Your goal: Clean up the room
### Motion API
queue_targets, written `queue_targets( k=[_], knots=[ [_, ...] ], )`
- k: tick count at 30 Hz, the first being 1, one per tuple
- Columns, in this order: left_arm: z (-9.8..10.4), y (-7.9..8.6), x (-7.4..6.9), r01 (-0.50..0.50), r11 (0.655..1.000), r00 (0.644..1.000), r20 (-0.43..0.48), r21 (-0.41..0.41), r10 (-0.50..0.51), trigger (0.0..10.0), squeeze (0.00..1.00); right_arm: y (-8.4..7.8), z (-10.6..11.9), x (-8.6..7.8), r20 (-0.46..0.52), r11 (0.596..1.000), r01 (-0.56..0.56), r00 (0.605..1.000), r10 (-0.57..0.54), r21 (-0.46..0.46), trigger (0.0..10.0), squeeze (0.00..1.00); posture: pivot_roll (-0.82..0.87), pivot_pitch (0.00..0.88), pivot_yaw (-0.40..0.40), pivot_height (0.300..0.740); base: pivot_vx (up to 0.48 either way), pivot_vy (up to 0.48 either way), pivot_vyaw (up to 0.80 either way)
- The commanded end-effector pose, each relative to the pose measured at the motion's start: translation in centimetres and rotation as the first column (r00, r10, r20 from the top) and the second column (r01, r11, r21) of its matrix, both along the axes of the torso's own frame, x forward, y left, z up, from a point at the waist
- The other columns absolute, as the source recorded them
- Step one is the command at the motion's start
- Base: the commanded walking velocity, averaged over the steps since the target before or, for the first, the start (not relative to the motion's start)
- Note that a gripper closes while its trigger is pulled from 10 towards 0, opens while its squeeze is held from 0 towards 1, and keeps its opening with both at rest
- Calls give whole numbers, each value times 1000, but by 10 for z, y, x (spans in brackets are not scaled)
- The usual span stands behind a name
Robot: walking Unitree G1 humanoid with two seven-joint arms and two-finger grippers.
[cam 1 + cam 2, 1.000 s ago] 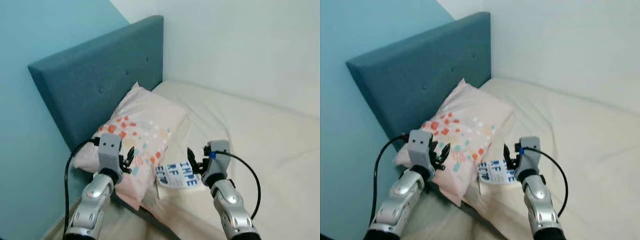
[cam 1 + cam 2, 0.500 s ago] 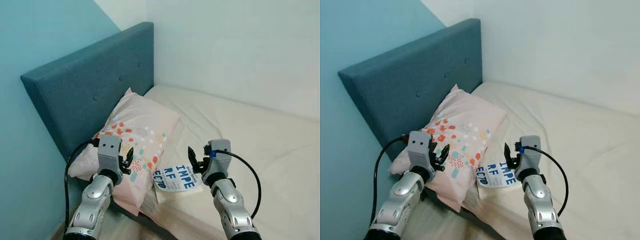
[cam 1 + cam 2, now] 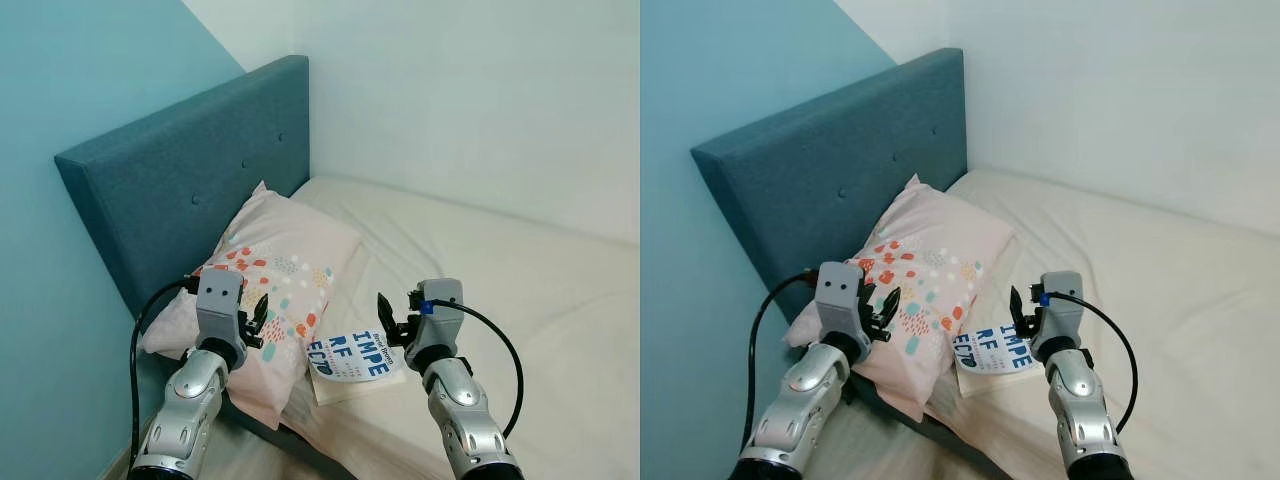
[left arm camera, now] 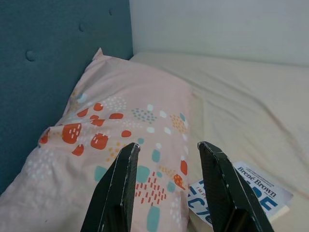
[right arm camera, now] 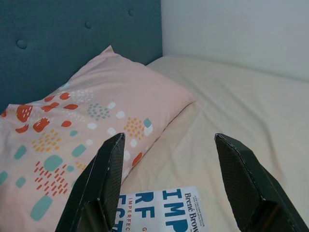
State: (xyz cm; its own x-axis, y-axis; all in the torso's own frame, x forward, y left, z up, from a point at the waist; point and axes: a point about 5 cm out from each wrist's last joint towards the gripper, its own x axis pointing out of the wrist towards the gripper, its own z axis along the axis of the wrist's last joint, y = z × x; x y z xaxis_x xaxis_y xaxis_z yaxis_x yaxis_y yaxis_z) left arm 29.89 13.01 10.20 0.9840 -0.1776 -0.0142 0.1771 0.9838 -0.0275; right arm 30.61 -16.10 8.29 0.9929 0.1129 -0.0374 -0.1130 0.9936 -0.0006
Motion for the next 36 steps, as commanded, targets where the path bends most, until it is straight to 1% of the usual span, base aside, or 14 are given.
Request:
queue_targets(
  k=[1, 2, 5, 7, 15, 23, 25, 28, 34, 35, 36],
  knots=[
    [-1, 0, 2, -14, 1000, 1000, -4, -4, 14, 10000, 0, 0, -4, 1, -27, 1000, 3, 1000, -4, -10, 10000, 0, -9, 0, -33, 740, 0, 0, 0],
    [-2, 1, 2, -23, 1000, 1000, -5, 2, 23, 10000, 0, 1, -3, 1, -23, 999, -17, 1000, 16, -46, 10000, 0, -10, 0, -31, 740, 0, 0, 0],
    [-2, 2, 3, -23, 1000, 1000, -6, 5, 23, 10000, 0, 1, -3, 1, -21, 998, -27, 999, 26, -60, 10000, 0, -10, 0, -31, 740, 0, 0, 0],
    [-1, 2, 3, -24, 1000, 1000, -7, 0, 24, 10000, 0, 3, -2, 2, -18, 996, -45, 999, 44, -75, 10000, 0, -9, 0, -28, 740, 0, 0, 800],
    [-1, 2, 3, -28, 1000, 1000, -14, -2, 28, 10000, 0, 7, -2, 2, -23, 995, -73, 997, 72, -75, 10000, 0, -8, 0, -30, 740, 0, 0, 800],
    [1, 4, 5, -39, 999, 999, -13, -3, 39, 10000, 0, 7, -1, 3, -20, 993, -89, 996, 88, -76, 10000, 0, -7, 0, -33, 740, 0, 0, 800],
    [2, 5, 5, -41, 999, 999, -12, -15, 41, 10000, 0, 7, 0, 3, -17, 993, -93, 996, 92, -78, 10000, 0, -6, 0, -33, 740, 0, 0, 800],
    [3, 5, 5, -35, 999, 999, -6, -7, 35, 10000, 0, 7, 1, 4, -16, 993, -92, 996, 91, -79, 10000, 0, -5, 0, -32, 740, 0, 0, 800],
    [4, 6, 6, -28, 1000, 1000, -5, 8, 28, 10000, 0, 6, 2, 5, -11, 993, -91, 996, 90, -82, 10000, 0, -5, 0, -29, 740, 0, -480, 800],
    [3, 7, 6, -38, 999, 999, -12, -12, 38, 10000, 0, 6, 3, 5, -9, 993, -89, 996, 88, -83, 10000, 0, -6, 0, -28, 740, 0, 0, 800],
    [3, 7, 6, -38, 999, 999, -12, -12, 38, 10000, 0, 6, 3, 5, -9, 993, -89, 996, 88, -83, 10000, 0, -6, 0, -28, 740, 0, 0, 800]
  ],
)
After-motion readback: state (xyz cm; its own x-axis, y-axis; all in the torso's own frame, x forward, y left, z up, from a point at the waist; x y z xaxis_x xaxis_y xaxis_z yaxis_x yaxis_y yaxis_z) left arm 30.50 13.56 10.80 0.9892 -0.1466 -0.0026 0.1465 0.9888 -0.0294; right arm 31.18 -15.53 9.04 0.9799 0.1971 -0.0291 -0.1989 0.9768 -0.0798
